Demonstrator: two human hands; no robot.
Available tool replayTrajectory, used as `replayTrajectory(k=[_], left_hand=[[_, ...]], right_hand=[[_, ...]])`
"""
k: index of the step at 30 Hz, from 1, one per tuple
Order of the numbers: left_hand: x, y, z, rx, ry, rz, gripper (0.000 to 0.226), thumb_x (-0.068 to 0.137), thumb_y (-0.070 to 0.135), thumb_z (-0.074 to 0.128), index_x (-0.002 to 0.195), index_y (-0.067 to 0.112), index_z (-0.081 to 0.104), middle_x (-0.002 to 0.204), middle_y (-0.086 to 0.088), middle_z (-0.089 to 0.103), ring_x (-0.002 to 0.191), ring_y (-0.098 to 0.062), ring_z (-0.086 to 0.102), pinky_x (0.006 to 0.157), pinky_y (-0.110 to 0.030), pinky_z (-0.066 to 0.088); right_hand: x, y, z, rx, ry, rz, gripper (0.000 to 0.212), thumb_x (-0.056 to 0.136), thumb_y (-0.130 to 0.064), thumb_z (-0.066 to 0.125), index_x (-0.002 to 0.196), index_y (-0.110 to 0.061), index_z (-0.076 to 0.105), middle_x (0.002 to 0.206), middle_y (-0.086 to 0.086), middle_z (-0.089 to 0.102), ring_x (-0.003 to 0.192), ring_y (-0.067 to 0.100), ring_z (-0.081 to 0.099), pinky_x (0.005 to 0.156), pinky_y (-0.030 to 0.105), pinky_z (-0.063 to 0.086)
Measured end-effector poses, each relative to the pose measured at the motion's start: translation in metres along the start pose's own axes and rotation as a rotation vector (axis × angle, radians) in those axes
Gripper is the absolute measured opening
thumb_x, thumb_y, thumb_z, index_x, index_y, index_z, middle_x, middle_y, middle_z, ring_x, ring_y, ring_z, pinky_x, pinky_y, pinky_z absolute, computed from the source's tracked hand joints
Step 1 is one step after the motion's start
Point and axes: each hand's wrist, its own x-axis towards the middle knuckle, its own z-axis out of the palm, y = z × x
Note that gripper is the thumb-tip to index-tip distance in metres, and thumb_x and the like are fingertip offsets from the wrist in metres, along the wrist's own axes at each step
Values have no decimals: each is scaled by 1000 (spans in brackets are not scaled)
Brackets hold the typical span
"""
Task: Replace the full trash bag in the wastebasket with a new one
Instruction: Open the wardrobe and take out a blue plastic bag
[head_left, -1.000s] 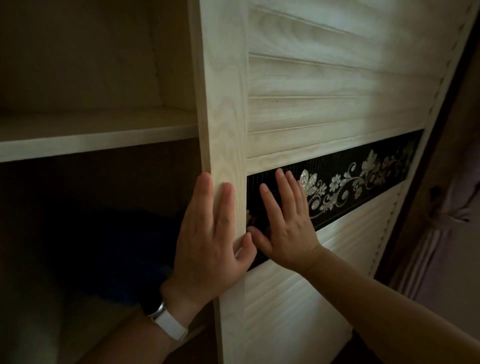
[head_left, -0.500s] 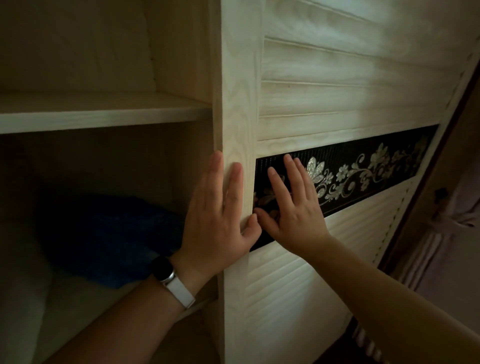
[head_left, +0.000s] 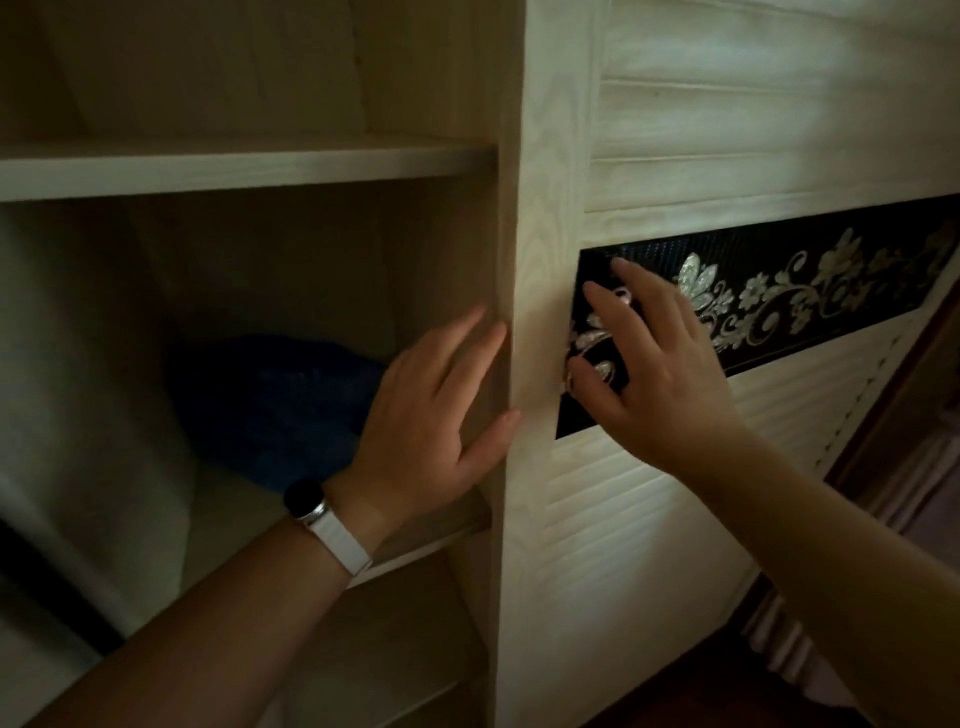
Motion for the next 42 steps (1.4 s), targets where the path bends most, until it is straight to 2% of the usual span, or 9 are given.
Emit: replayTrajectory(k=[10,16,21,25,28,35,38,40,42], left_hand=[[-80,-64,-42,81,-262,-404,55,92,44,53,139,18,45,146,-3,41,133,-19,35,104,-29,28],[-134,-97,-35,197,-455,-596,61,92,44,53,144,17,36,152,-7,32,138,-26,30,111,-41,33],[-169,-110,-20,225,-521,-652,60,86,42,54,140,18,44,146,-10,42,131,-31,42,103,-45,40],[-187,-124,-6,187,-504,-669,50,79,36,58,125,19,53,128,-11,54,113,-32,53,86,-47,49],[-193,-134,7,218,-581,-727,50,79,40,54,124,18,56,126,-12,54,115,-32,51,90,-47,47],[-192,-163,32,259,-618,-804,47,78,38,57,119,17,59,122,-12,58,110,-33,53,87,-42,41],[-192,-175,40,270,-658,-805,57,81,45,48,132,21,53,137,-11,51,121,-32,49,93,-42,38],[-193,-181,45,235,-658,-819,66,79,51,35,135,20,52,140,-14,50,122,-34,49,96,-45,39],[-194,-186,50,226,-670,-821,70,78,52,30,135,18,53,137,-14,52,120,-35,50,96,-46,40]], right_hand=[[-1,-106,1,213,-34,-156,38,90,-30,59,114,-2,63,110,16,63,94,30,60,76,40,49],[-18,-140,58,171,-398,-61,49,90,-49,49,125,-16,57,120,7,59,98,27,59,73,42,53],[-36,-156,109,182,-739,20,64,87,-59,32,139,-23,41,142,4,42,123,26,47,93,37,44],[-51,-156,159,241,-795,20,73,81,-57,22,130,-12,52,129,12,53,111,30,53,84,35,42],[-62,-155,198,315,-832,43,74,81,-56,25,124,-5,57,124,19,57,107,35,55,84,40,46],[-70,-167,276,310,-938,173,54,87,-43,47,130,-11,50,133,14,49,115,32,47,87,38,43],[-74,-173,295,335,-951,229,47,92,-38,47,130,-10,51,135,14,48,118,31,45,91,37,37],[-73,-175,302,371,-902,263,36,91,-29,50,116,-6,60,123,17,56,108,34,53,86,39,41],[-74,-176,310,384,-816,241,14,75,-11,65,85,-3,67,92,18,65,79,35,64,65,37,50]])
